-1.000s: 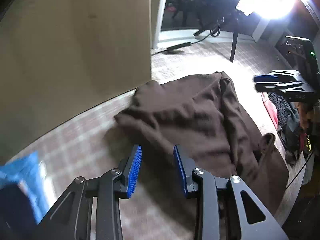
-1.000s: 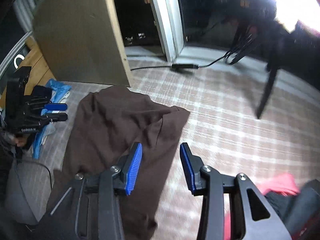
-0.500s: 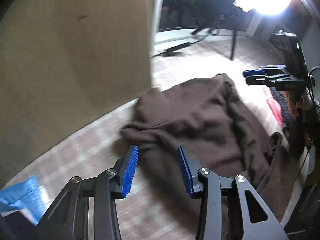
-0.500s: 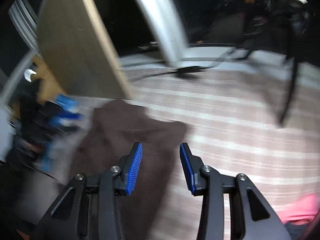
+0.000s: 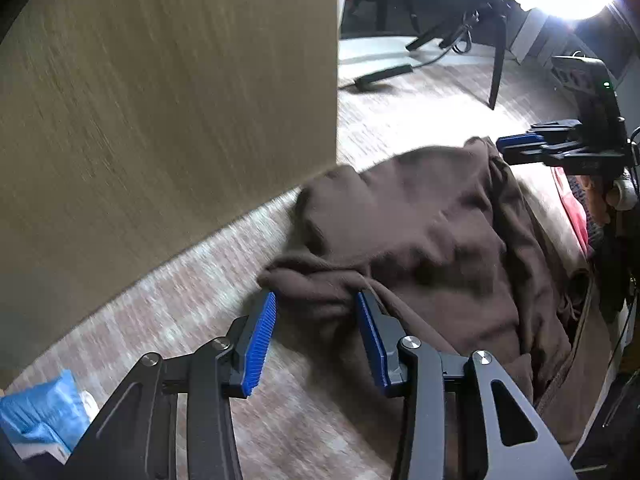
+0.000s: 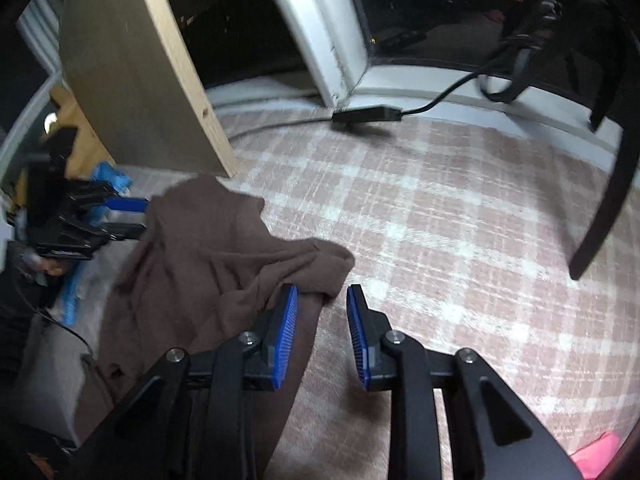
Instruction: Fold clothes
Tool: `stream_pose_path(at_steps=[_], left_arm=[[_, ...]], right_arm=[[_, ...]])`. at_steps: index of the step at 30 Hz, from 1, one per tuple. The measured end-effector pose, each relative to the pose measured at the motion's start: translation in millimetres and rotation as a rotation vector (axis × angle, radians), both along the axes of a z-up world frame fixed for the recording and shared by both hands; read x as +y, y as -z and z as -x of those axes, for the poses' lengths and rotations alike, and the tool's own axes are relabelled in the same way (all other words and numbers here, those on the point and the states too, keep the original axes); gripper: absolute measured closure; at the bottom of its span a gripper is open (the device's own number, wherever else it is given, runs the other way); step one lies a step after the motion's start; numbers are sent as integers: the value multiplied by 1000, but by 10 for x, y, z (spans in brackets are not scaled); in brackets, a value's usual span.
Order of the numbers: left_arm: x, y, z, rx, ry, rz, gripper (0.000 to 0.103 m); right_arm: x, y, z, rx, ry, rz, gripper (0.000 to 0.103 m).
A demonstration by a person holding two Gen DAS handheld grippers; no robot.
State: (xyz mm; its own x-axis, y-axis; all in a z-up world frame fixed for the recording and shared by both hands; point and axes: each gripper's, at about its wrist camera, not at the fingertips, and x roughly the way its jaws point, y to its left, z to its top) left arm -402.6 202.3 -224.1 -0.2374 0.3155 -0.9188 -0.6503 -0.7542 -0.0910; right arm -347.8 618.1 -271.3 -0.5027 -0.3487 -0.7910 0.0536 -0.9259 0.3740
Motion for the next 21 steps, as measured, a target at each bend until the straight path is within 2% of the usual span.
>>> stream_pose_path(at_steps=[2,6,8,9,10,11,12,16,21], left_arm=[[30,68,80,-9,3,13,55],[63,205,130,-42,10,-13,56],[61,197,104,-49,27,-46,68],[55,178,85,-58,35,-66,83],[40,136,63,-60,36,-83,89],[18,69,37,-56,30,-98,90],[-5,3,12,-53,24,-112,92],[-110,-424,-237,-17,28,-198,93],[-88,-925,-1006,97,123,-190,93]], right_arm=[[-1,2,40,3,-14,31,61],[-155,142,211,-29,-64,16,61],[-185,204,274,-29,-75,36,61],[-175,210,284,-26,-69,50,62],[-156,208,286,-34,-59,68,65],[-145,172,263,-36,-51,77,78],[-138,125,231,-33,-45,83,87],[-257,-236,-3,44,-47,100,90],[-460,-795,-682,138,-72,38,90]])
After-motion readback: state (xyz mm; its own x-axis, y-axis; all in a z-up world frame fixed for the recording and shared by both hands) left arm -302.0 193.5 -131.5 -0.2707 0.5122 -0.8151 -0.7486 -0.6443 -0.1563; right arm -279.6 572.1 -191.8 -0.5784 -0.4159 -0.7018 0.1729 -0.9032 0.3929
